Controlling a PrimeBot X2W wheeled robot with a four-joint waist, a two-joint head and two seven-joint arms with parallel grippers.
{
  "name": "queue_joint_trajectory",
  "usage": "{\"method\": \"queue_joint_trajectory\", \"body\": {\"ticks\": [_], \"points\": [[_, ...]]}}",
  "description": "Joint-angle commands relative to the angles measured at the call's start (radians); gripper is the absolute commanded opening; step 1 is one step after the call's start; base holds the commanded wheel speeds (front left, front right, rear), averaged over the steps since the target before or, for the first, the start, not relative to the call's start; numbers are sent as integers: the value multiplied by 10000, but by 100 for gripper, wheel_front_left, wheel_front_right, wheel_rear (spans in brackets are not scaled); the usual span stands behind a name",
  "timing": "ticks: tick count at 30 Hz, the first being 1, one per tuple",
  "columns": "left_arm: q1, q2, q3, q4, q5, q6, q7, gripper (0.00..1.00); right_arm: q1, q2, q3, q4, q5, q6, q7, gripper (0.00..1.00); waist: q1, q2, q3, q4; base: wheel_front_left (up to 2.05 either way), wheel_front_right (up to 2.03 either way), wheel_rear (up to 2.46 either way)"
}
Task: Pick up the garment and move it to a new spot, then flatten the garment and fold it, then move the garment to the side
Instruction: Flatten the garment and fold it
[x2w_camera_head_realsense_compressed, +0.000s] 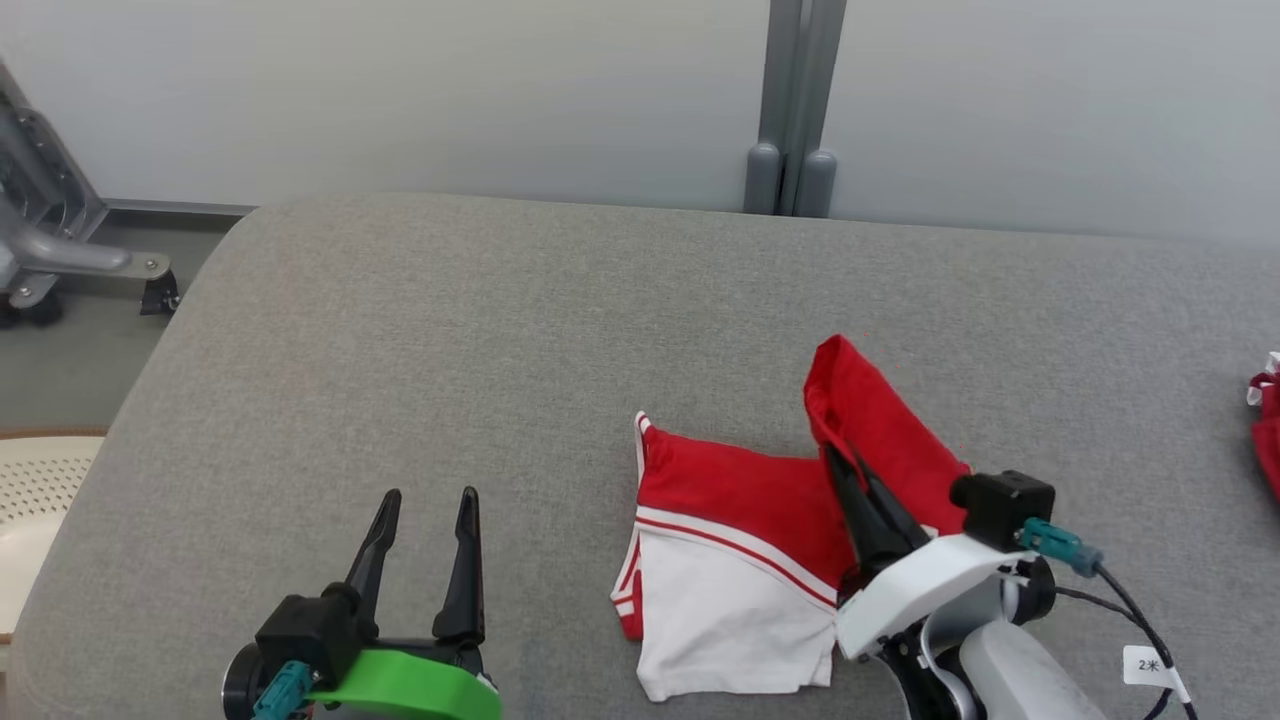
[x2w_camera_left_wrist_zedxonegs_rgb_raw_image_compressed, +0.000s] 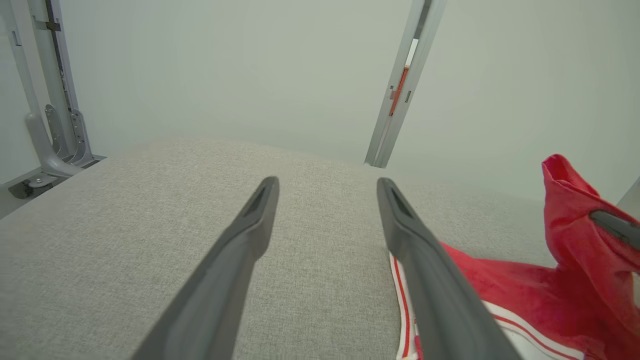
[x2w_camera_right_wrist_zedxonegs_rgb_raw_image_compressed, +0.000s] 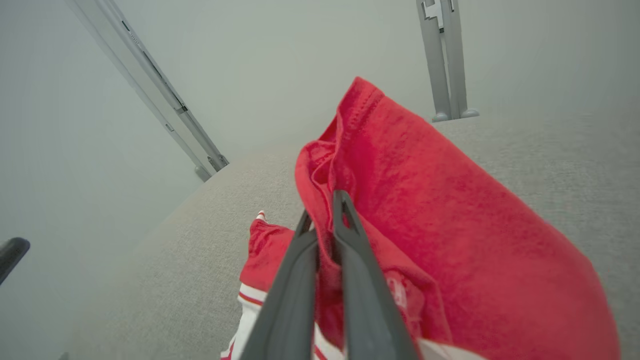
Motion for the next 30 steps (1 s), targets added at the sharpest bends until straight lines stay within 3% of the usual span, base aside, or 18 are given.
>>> {"method": "queue_joint_trajectory", "body": {"ticks": [1,3,10,18,19,20,21,25,30], "points": [[158,16,35,31,25,-24,-27,100,-51,11,178,126,203,-1,-103,0,0,0,39,254,0,0,0],[161,16,-31,97,78,-72,-27,100,-209,29,715,416,92,-1,-191,0,0,0,63,437,0,0,0],[212,19,26,154,134,-91,-27,100,-742,35,2191,1772,1280,-1,-412,0,0,0,157,1130,0,0,0],[121,19,-57,175,87,-69,-26,100,-1260,30,2987,2917,2332,-1,-636,0,0,0,329,1583,0,0,0],[128,19,-66,178,76,-59,-27,100,-1321,36,3128,2955,2423,0,-662,24,0,0,336,1602,0,0,0],[139,19,-72,180,67,-47,-27,100,-1362,53,3284,2894,2542,0,-675,84,0,0,339,1609,0,0,0],[168,19,-55,180,59,-22,-27,100,-1314,65,3706,2669,2954,2,-673,100,0,0,343,1588,0,0,0],[242,19,64,213,94,-31,-26,100,-1532,-2,5061,1808,3873,-1,-661,100,0,0,312,1332,0,0,0],[160,19,103,51,-13,-44,-27,100,-1930,26,5248,1563,3943,-1,-671,100,0,0,235,821,0,0,0]]}}
